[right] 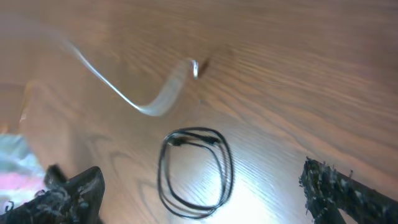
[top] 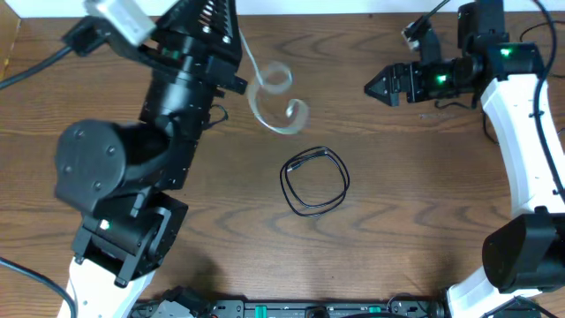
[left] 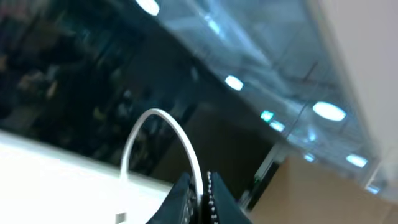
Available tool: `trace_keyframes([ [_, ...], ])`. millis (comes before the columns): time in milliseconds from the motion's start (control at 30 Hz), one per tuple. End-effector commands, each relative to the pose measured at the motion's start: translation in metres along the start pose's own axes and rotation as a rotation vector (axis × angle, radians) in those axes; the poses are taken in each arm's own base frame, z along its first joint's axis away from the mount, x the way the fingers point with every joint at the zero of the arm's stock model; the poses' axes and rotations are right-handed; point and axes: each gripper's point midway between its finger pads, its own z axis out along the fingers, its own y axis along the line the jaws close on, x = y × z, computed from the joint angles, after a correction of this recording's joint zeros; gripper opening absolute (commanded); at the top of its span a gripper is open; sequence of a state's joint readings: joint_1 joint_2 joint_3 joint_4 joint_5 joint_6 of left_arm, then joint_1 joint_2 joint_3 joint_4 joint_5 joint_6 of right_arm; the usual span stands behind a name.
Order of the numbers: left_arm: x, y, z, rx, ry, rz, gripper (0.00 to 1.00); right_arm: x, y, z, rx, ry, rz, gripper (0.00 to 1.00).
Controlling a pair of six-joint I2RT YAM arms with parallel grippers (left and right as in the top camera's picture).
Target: Untangle cables
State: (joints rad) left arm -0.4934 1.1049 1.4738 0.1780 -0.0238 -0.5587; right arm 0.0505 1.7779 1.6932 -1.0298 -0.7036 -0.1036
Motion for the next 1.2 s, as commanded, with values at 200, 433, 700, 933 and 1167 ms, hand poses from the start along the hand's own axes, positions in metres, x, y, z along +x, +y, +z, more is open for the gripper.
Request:
trace_keyframes([
  [200,-0.016,-0.013,-0.008,0.043,-0.035,-0.077,0.08,-0.002,0.097,-0.005,-0.492,-0.114,-0.431,0.96],
  [433,-0.008,-0.006,-0.007,0.017,-0.003,-0.126,0.07,-0.002,0.144,-0.008,-0.673,-0.213,-0.674,0.9],
  [700,-0.012,-0.01,-0.007,0.033,-0.017,-0.208,0.07,0.006,0.206,0.01,-0.801,-0.256,-0.901,0.82],
  [933,0.002,-0.017,-0.003,0.08,0.047,-0.259,0.07,-0.013,0.239,0.035,-0.717,-0.265,-0.895,0.79],
  [1167,0.02,-0.011,0.004,0.066,0.103,-0.294,0.07,-0.024,0.269,0.042,-0.706,-0.297,-0.84,0.64],
])
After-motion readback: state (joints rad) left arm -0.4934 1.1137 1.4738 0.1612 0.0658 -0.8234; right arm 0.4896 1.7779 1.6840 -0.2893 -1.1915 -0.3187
